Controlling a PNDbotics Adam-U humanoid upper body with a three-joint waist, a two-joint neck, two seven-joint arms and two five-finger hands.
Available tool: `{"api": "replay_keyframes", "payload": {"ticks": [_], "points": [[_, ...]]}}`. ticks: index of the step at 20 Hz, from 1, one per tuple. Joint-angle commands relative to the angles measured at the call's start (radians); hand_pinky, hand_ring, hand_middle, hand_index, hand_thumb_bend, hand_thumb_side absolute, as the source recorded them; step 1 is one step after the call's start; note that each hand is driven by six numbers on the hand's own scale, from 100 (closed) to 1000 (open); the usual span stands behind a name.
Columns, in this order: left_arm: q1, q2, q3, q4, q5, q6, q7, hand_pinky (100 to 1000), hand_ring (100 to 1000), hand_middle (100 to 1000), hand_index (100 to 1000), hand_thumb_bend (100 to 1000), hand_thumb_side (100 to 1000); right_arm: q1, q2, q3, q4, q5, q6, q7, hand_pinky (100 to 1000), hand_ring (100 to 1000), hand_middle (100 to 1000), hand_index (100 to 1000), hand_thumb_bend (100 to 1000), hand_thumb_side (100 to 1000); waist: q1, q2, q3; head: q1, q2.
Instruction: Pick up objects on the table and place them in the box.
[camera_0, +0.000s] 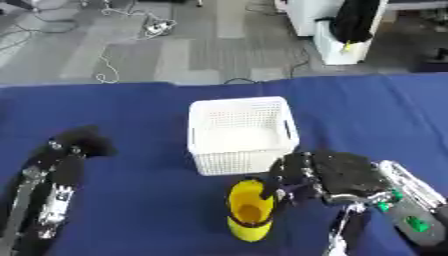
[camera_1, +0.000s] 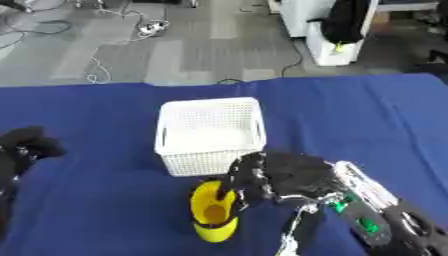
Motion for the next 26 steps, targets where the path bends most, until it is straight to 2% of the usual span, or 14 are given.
{"api": "replay_keyframes", "payload": {"ticks": [1,2,4,11,12,13,26], "points": [[-0.004,0.0,0.002,-0.021,0.004,0.001,-0.001,695,646,617,813,190,839,-0.038,-0.032,-0.027,-0.027,-0.059,-0.002,0.001,680,694,690,618,853,629,-0.002,-0.019,-0.002,-0.003,0.003],[-0.004,0.0,0.002,-0.021,0.004,0.001,-0.002,695,646,617,813,190,838,-0.045,-0.035,-0.028,-0.029,-0.073,-0.002,0.007,680,694,690,618,897,638,-0.002,-0.019,-0.002,-0.004,0.003],[-0.005,0.001,0.001,-0.021,0.004,0.001,-0.003,695,646,617,813,189,838,-0.058,-0.038,-0.028,-0.029,-0.095,-0.002,0.023,683,695,690,618,871,632,-0.001,-0.019,0.001,-0.005,0.0],[-0.014,0.001,-0.003,-0.021,0.007,-0.001,-0.006,695,646,617,813,188,838,-0.083,-0.037,-0.019,-0.02,-0.13,-0.002,0.077,685,695,690,619,874,637,0.001,-0.012,0.014,-0.009,-0.01],[-0.015,0.001,-0.004,-0.021,0.007,-0.001,-0.007,695,646,617,812,188,838,-0.086,-0.036,-0.019,-0.018,-0.133,-0.002,0.082,685,695,690,619,898,663,0.001,-0.011,0.016,-0.01,-0.011],[-0.017,0.002,-0.004,-0.021,0.007,-0.002,-0.007,695,646,617,812,188,838,-0.088,-0.035,-0.019,-0.015,-0.136,-0.002,0.086,684,694,690,621,875,637,0.001,-0.01,0.018,-0.011,-0.013],[-0.036,0.002,-0.011,-0.021,0.013,-0.007,-0.016,695,647,617,813,187,839,-0.131,-0.01,-0.011,0.023,-0.128,-0.002,0.128,689,697,691,621,883,633,-0.001,0.01,0.043,-0.019,-0.034]]}}
